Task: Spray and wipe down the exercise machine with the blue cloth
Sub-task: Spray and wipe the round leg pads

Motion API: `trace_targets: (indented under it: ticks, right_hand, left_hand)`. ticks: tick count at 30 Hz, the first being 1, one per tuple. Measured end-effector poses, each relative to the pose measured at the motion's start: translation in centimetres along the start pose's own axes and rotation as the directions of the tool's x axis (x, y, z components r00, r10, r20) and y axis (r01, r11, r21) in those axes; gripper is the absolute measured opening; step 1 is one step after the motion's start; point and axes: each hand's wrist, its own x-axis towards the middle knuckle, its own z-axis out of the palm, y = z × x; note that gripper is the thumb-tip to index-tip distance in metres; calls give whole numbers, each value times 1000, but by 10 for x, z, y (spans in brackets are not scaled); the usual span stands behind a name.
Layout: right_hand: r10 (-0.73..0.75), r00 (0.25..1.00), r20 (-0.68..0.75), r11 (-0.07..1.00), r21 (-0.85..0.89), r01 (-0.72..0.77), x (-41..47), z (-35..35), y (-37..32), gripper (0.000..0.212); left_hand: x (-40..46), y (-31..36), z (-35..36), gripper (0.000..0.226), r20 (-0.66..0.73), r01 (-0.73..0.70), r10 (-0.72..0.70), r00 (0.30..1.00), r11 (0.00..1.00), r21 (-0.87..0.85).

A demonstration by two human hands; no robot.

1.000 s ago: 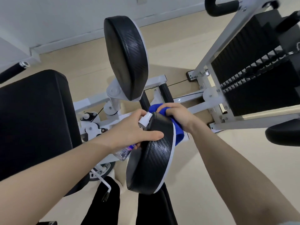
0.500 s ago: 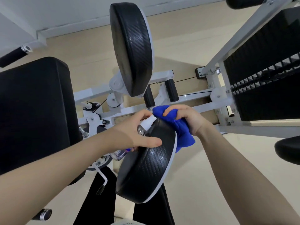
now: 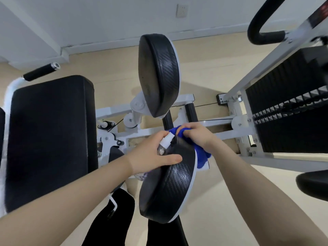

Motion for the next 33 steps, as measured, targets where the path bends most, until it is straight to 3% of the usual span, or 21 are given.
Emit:
trace_targets:
  ticks: [2, 4, 6, 9, 11, 14, 17, 20, 23, 27, 28, 30, 33]
  right_hand:
    - [24, 998, -56, 981, -193, -35, 2, 7, 3, 31]
    - [1, 997, -71, 989, -150, -11, -2, 8, -4, 33]
    - [-65, 995, -76, 992, -109, 56, -14, 2, -24, 33]
    - [-214, 968, -129, 974, -107, 201, -29, -2, -58, 33]
    - [-287, 947, -145, 958, -44, 284, -36, 1, -79, 33]
    - [-350, 922, -163, 935, 1, 355, -37, 10, -105, 36]
    - [-395, 886, -244, 918, -130, 374, -26, 24, -122, 34]
    - [-480, 791, -378, 866, -348, 360, -14, 38, -134, 25]
    - [-572, 628, -528, 801, -525, 288, -6, 38, -145, 27]
    - [-642, 539, -545, 721, -669, 182, 14, 36, -160, 32]
    - [-645, 527, -553, 711, -688, 147, 21, 35, -162, 32]
    - [-631, 515, -580, 717, -690, 102, 33, 32, -165, 33]
    - [-616, 508, -602, 731, -677, 83, 42, 25, -170, 35]
  left_hand:
    - [-4, -3, -2, 38, -47, -17, 17, 999, 1000, -1]
    - [-9, -9, -10, 28, -99, -53, 49, 994, 998, -31]
    - [-11, -16, -21, 32, -142, -119, 115, 983, 993, -19]
    - [-13, -22, -37, 47, -211, -233, 260, 942, 962, 145]
    - [-14, -25, -47, 41, -271, -259, 305, 913, 946, 194]
    - [-10, -34, -66, 37, -331, -227, 323, 886, 928, 297]
    - [8, -51, -85, 45, -292, -144, 353, 889, 820, 554]
    - [31, -64, -109, 49, -226, -186, 462, 858, 688, 701]
    - [60, -58, -132, 46, -209, -245, 617, 759, 568, 786]
    - [102, -42, -154, 53, -213, -303, 714, 667, 521, 798]
    - [112, -40, -158, 47, -221, -318, 727, 650, 524, 790]
    - [125, -37, -164, 40, -307, -363, 697, 649, 637, 680]
    - [134, -30, -161, 43, -449, -393, 485, 750, 874, 288]
